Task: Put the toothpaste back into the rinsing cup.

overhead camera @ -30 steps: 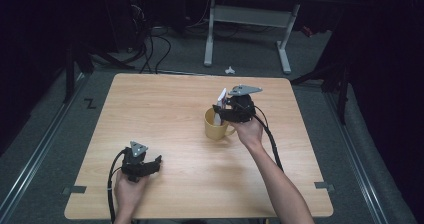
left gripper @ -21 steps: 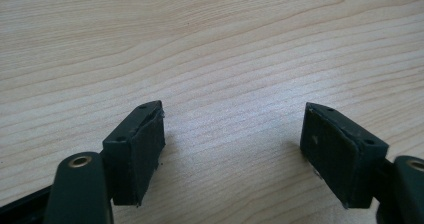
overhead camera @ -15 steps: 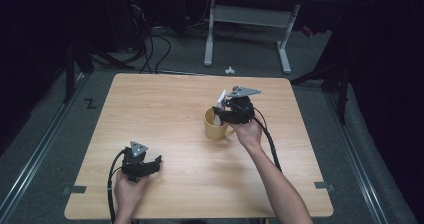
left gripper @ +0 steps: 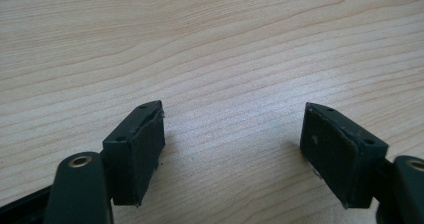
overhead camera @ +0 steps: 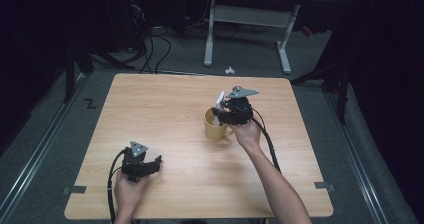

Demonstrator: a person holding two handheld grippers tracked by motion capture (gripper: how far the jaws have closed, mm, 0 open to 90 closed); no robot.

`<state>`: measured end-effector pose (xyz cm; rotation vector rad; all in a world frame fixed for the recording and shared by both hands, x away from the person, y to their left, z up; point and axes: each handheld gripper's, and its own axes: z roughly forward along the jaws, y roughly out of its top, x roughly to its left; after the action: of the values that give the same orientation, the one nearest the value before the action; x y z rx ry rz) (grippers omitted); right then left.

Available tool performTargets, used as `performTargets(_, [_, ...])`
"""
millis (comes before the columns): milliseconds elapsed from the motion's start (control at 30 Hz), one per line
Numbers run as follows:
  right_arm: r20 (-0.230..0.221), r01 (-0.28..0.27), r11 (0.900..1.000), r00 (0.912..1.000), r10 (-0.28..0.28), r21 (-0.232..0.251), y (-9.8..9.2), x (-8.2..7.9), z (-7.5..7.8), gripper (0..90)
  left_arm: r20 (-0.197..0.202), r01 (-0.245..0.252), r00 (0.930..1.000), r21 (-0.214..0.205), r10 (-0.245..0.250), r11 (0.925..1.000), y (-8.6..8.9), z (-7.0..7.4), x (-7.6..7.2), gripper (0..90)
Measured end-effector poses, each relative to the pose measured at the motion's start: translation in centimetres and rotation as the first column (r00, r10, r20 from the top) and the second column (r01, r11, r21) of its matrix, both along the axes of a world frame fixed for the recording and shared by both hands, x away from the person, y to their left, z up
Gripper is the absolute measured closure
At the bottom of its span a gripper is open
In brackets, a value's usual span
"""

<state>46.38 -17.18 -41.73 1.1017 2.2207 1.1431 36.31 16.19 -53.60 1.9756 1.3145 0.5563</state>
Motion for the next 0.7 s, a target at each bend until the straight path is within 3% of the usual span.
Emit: performTargets(700, [-0.017, -0.008, 0.9994, 0.9998, 0.008, -0.034, 0.72, 0.25, -0.95, 48.4, 0.0, 0.0, 1.0, -0.002, 0.0, 1.0, 0.02, 0.0, 0.0, 26.1])
